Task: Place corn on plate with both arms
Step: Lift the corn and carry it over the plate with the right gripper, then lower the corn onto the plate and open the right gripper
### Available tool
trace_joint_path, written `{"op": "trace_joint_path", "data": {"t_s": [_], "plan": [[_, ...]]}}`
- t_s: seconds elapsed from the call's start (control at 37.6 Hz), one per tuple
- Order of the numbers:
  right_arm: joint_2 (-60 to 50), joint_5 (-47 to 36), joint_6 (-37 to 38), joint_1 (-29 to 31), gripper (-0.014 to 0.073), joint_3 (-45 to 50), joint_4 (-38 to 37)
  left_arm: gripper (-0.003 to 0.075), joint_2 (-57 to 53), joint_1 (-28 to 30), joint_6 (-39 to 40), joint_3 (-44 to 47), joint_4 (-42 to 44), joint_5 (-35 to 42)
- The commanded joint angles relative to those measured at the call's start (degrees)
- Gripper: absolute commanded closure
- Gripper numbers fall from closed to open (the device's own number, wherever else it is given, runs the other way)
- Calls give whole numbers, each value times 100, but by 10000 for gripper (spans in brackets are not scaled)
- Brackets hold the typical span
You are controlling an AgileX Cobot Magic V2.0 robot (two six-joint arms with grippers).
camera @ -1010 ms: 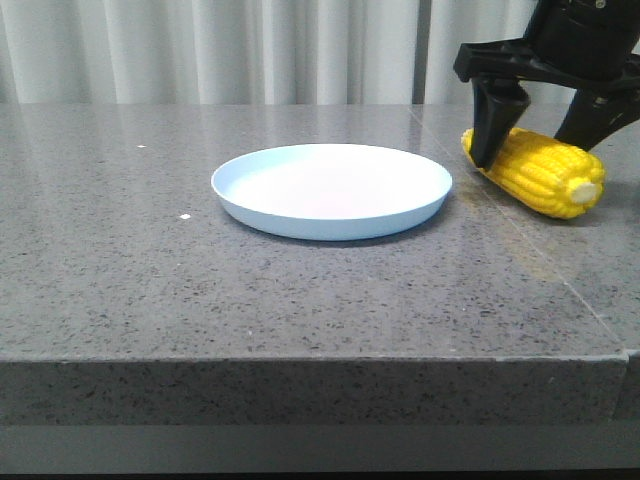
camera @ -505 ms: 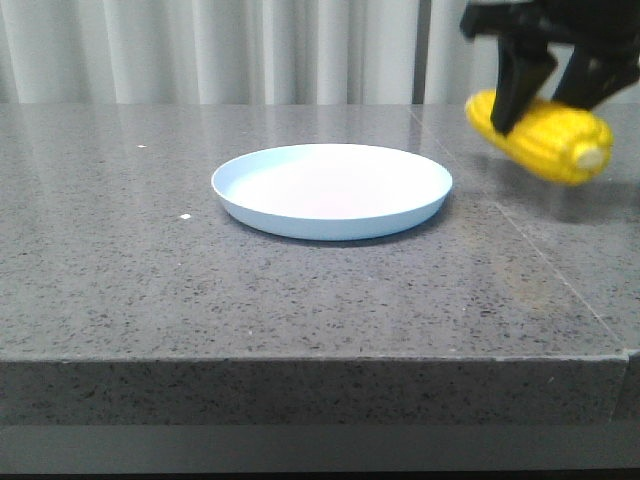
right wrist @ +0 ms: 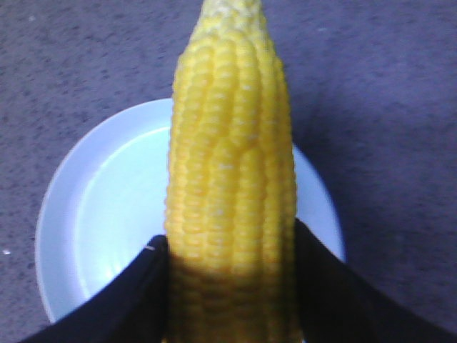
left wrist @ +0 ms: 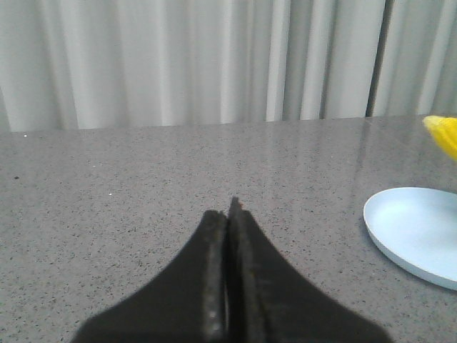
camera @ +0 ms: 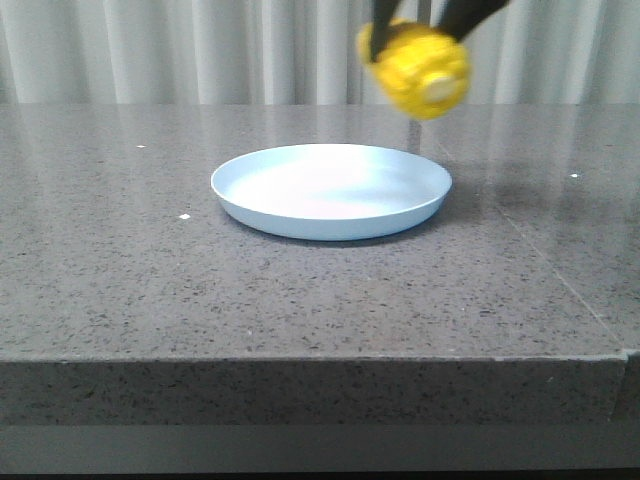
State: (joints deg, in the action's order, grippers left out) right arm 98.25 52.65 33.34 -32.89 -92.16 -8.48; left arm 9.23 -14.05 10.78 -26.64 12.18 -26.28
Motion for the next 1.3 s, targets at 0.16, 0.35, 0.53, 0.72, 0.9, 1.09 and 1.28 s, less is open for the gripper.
{"op": "trace_joint_path", "data": {"t_s": [0.16,0.35,0.53,0.72,0.9,1.09,1.28], "plan": [[373,-206,373,-279,517,-527,-140,741,63,4,71,-139,32,443],[624,-156,373,-279,514,-522,-105,741,63,4,71,-139,32,443],[661,-131,373,-279,350,-522,11,741,63,4,71,-139,32,443],[661,10,368,-279,172,-522,11,741,63,4,71,-139,32,443],[661,10,368,-279,36,-522,11,741,63,4,71,-139,32,443],[521,296,368,-279,13,-797,-177,741,63,4,71,-139,32,443],[93,849,287,-269,43,-1459,-947,741,63,4,71,-139,32,443]]}}
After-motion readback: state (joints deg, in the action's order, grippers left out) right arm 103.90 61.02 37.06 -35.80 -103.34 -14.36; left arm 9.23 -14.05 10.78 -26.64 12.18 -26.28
